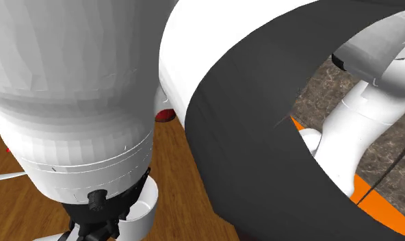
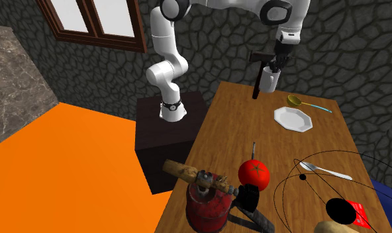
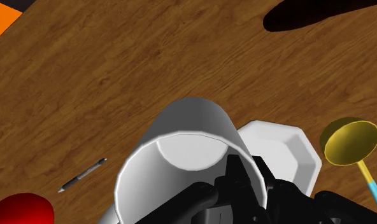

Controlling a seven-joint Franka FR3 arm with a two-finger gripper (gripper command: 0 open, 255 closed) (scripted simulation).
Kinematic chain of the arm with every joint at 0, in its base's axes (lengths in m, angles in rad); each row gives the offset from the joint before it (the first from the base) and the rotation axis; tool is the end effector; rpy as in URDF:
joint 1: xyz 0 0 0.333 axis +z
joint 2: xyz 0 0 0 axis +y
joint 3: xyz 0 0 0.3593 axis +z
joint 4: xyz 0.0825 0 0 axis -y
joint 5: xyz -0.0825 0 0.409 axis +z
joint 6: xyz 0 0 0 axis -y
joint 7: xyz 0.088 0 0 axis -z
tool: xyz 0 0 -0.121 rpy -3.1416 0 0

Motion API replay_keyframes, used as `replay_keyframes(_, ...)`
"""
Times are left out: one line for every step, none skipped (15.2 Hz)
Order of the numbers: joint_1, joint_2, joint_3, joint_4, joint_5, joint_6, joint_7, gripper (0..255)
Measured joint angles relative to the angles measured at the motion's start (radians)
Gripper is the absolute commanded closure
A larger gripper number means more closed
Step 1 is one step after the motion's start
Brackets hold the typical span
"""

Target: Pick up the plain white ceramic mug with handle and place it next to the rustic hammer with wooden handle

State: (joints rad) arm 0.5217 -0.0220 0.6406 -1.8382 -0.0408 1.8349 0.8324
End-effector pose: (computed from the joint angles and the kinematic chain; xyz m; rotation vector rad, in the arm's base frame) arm 0.2323 0.5343 0.5529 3.0789 0.5289 0.0811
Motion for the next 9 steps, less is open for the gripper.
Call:
replay_keyframes(0.000,0.004,0.000,-0.010,-0.003,0.014,0.002,255)
replay_keyframes(0.001,0.005,0.001,-0.023,-0.003,0.027,0.003,255)
replay_keyframes(0.001,0.007,0.001,-0.038,-0.005,0.043,0.004,255)
replay_keyframes(0.001,0.007,0.001,-0.051,-0.005,0.056,0.006,255)
replay_keyframes(0.001,0.008,0.001,-0.063,-0.006,0.069,0.006,255)
replay_keyframes(0.001,0.008,0.001,-0.073,-0.006,0.079,0.007,255)
replay_keyframes(0.002,0.011,0.003,-0.083,-0.008,0.091,0.011,255)
replay_keyframes(0.003,0.017,0.003,-0.091,-0.012,0.104,0.014,255)
replay_keyframes(0.003,0.021,0.004,-0.101,-0.015,0.117,0.017,255)
